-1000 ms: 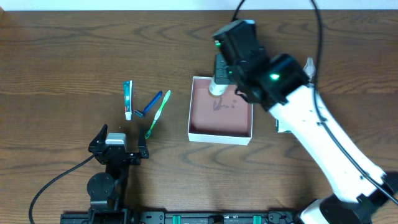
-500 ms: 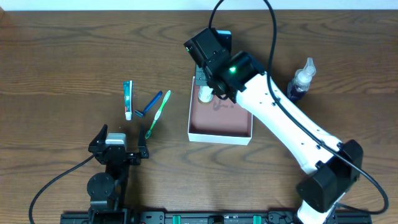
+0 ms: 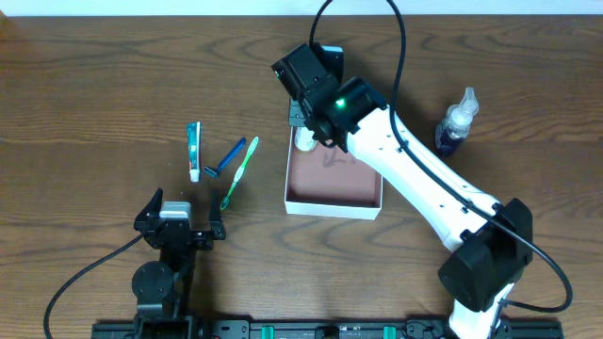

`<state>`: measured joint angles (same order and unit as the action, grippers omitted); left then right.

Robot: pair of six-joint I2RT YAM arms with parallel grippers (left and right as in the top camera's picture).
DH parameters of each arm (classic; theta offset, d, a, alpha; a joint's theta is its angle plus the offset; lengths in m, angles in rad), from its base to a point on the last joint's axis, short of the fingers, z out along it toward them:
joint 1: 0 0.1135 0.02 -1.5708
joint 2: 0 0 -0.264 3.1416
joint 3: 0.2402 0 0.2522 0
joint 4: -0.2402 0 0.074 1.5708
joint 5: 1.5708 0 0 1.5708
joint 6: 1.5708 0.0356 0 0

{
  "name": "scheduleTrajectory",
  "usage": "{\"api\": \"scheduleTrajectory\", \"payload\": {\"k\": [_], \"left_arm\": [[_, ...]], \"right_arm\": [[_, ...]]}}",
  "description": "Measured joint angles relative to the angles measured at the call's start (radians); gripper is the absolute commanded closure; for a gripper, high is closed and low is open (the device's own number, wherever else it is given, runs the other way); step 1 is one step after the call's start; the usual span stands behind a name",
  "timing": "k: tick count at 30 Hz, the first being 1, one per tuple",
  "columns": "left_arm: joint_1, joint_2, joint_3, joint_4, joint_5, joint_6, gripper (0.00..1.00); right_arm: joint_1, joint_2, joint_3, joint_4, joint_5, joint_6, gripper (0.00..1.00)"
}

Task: Pack container
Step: 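Carry the white tube over the box and lower it inside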

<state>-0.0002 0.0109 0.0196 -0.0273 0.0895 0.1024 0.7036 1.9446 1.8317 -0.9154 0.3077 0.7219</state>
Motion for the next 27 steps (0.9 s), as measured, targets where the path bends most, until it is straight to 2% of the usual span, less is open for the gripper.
{"api": "scheduleTrajectory", "payload": {"k": [9, 10, 13, 17, 23, 27], "left_arm": [[0.000, 0.000, 0.000, 0.000, 0.000, 0.000, 0.02], [0.000, 0.000, 0.000, 0.000, 0.000, 0.000, 0.02], [0.000, 0.000, 0.000, 0.000, 0.000, 0.000, 0.02], [0.000, 0.000, 0.000, 0.000, 0.000, 0.000, 0.02], [0.000, 0.000, 0.000, 0.000, 0.000, 0.000, 0.02], [0.000, 0.000, 0.000, 0.000, 0.000, 0.000, 0.02]], "right_arm": [[0.004, 0.038, 0.001, 0.021, 0.004, 0.006, 0.97], [0.005, 0.038, 0.001, 0.023, 0.003, 0.006, 0.92], [0.009, 0.039, 0.001, 0.036, -0.001, 0.009, 0.66], [0.012, 0.039, 0.001, 0.052, -0.022, -0.004, 0.47], [0.012, 0.039, 0.003, 0.067, -0.072, -0.038, 0.41], [0.012, 0.035, 0.039, -0.001, -0.102, -0.079, 0.35]]}}
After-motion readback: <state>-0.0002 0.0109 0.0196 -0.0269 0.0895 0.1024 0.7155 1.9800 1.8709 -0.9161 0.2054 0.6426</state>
